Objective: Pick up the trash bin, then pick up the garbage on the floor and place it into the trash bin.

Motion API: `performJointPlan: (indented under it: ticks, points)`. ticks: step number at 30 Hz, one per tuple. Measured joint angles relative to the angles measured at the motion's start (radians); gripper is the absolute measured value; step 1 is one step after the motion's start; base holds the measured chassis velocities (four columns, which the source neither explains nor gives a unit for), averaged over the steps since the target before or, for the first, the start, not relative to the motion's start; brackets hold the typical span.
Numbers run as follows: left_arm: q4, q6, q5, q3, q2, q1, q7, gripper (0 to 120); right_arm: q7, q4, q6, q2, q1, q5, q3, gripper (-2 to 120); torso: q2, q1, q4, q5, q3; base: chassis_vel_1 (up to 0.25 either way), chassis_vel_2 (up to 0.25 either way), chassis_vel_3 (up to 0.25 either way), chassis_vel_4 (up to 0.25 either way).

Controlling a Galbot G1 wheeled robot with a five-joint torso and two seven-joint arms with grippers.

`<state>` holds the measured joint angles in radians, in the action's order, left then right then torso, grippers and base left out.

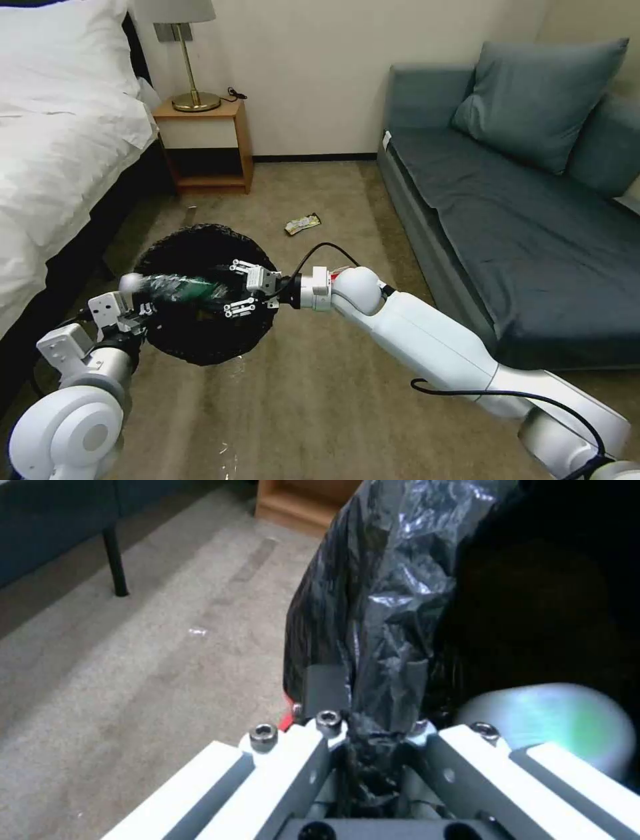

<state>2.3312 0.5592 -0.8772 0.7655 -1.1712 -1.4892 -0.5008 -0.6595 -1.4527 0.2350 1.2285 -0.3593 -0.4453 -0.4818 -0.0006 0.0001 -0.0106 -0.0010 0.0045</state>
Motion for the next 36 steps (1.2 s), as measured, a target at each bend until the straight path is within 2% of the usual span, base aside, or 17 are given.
performJointPlan:
  ticks: [3, 5, 9, 11, 14, 16, 17, 18, 19, 20, 22, 23, 24, 25, 27, 29, 36]
  points:
    - [0.0, 0.001, -0.001, 0.0, 0.0, 0.001, -0.001, 0, 0.002, 0.001, 0.002, -0.002, 0.001, -0.002, -0.001, 89, 0.0, 0.0, 0.0, -0.0001, 0.0, 0.0, 0.0, 0.0, 0.0]
    - [-0.002, 0.001, -0.003, -0.001, 0.003, 0.001, -0.002, 0, 0.004, 0.0, 0.011, -0.011, 0.003, -0.013, 0.009, 99, 0.0, 0.0, 0.0004, 0.0, 0.0, 0.0, 0.0, 0.0, 0.0]
    - [-0.011, 0.001, -0.006, 0.003, 0.007, 0.003, -0.005, 0, -0.015, -0.037, 0.013, -0.04, 0.006, -0.048, 0.037, 100, 0.0, 0.0, 0.0005, 0.0001, 0.0, 0.0, 0.0, 0.0, 0.0]
    - [-0.031, 0.002, -0.018, 0.018, 0.019, 0.013, -0.011, 0, -0.044, -0.147, 0.006, -0.117, 0.016, -0.13, 0.085, 100, 0.0, 0.0, 0.0002, 0.0002, 0.0, 0.0, 0.0, 0.0, 0.0]
    - [-0.044, 0.002, -0.02, 0.025, 0.026, 0.021, -0.008, 0, -0.025, -0.213, -0.008, -0.16, 0.014, -0.166, 0.123, 100, 0.0, 0.0, -0.0002, -0.0002, 0.0, 0.0, 0.0, 0.0, 0.0]
    - [-0.058, 0.001, -0.021, 0.039, 0.038, 0.03, 0.0, 0, 0.099, -0.306, -0.034, -0.212, -0.023, -0.197, 0.21, 100, 0.0, 0.0, 0.0001, -0.0001, 0.0, 0.0, 0.0, 0.0, 0.0]
    - [-0.058, 0.001, -0.021, 0.039, 0.038, 0.03, 0.0, 0, 0.099, -0.306, -0.034, -0.212, -0.023, -0.197, 0.21, 100, 0.0, 0.0, 0.0001, -0.0001, 0.0, 0.0, 0.0, 0.0, 0.0]
    - [-0.059, 0.0, -0.027, 0.047, 0.042, 0.031, 0.002, 0, 0.208, -0.34, -0.056, -0.23, -0.055, -0.201, 0.26, 100, 0.0, 0.0, 0.0001, 0.0001, 0.0, 0.0, 0.0, 0.0, 0.0]
    - [-0.059, 0.0, -0.031, 0.053, 0.044, 0.03, 0.002, 0, 0.269, -0.354, -0.067, -0.236, -0.072, -0.203, 0.286, 100, 0.0, 0.0, 0.0, 0.0002, 0.0, 0.0, 0.0, 0.0, 0.0]
    - [-0.059, 0.0, -0.031, 0.053, 0.044, 0.03, 0.002, 0, 0.269, -0.354, -0.067, -0.236, -0.072, -0.203, 0.286, 100, 0.0, 0.0, 0.0, 0.0002, 0.0, 0.0, 0.0, 0.0, 0.0]
    - [-0.056, 0.004, -0.048, 0.079, 0.05, 0.02, 0.0, 0, 0.569, -0.389, -0.137, -0.247, -0.177, -0.235, 0.447, 100, 0.0, 0.0, 0.0001, 0.0002, 0.0, 0.0, 0.0, 0.0, 0.0]
    - [-0.056, 0.004, -0.048, 0.079, 0.05, 0.02, 0.0, 0, 0.569, -0.389, -0.137, -0.247, -0.177, -0.235, 0.447, 100, 0.0, 0.0, 0.0001, 0.0002, 0.0, 0.0, 0.0, 0.0, 0.0]
    - [-0.052, 0.008, -0.059, 0.089, 0.05, 0.017, -0.003, 0, 0.647, -0.397, -0.162, -0.245, -0.223, -0.233, 0.51, 100, 0.0, 0.0, 0.0006, 0.0001, 0.0, 0.0, 0.0, 0.0, 0.0]
    - [-0.049, 0.013, -0.066, 0.099, 0.051, 0.014, -0.006, 0, 0.7, -0.409, -0.187, -0.24, -0.275, -0.211, 0.572, 100, 0.0, 0.0, 0.0, 0.0003, 0.0, 0.0, 0.0, 0.0, 0.0]
    - [-0.048, 0.015, -0.07, 0.106, 0.051, 0.011, -0.011, 0, 0.728, -0.421, -0.196, -0.236, -0.325, -0.19, 0.616, 100, 0.0, 0.0, 0.0002, 0.0002, 0.0, 0.0, 0.0, 0.0, 0.0]
    - [-0.049, 0.026, -0.079, 0.119, 0.051, 0.003, -0.032, 0, 0.759, -0.442, -0.185, -0.228, -0.474, -0.136, 0.684, 100, 0.0, 0.0, -0.0001, 0.0003, 0.0, 0.0, 0.0, 0.0, 0.0]
    - [-0.058, 0.036, -0.095, 0.145, 0.046, -0.001, -0.049, 0, 0.743, -0.447, -0.129, -0.196, -0.68, -0.03, 0.723, 100, 0.0, 0.0, 0.0, 0.0001, 0.0, 0.0, 0.0, 0.0, 0.0]
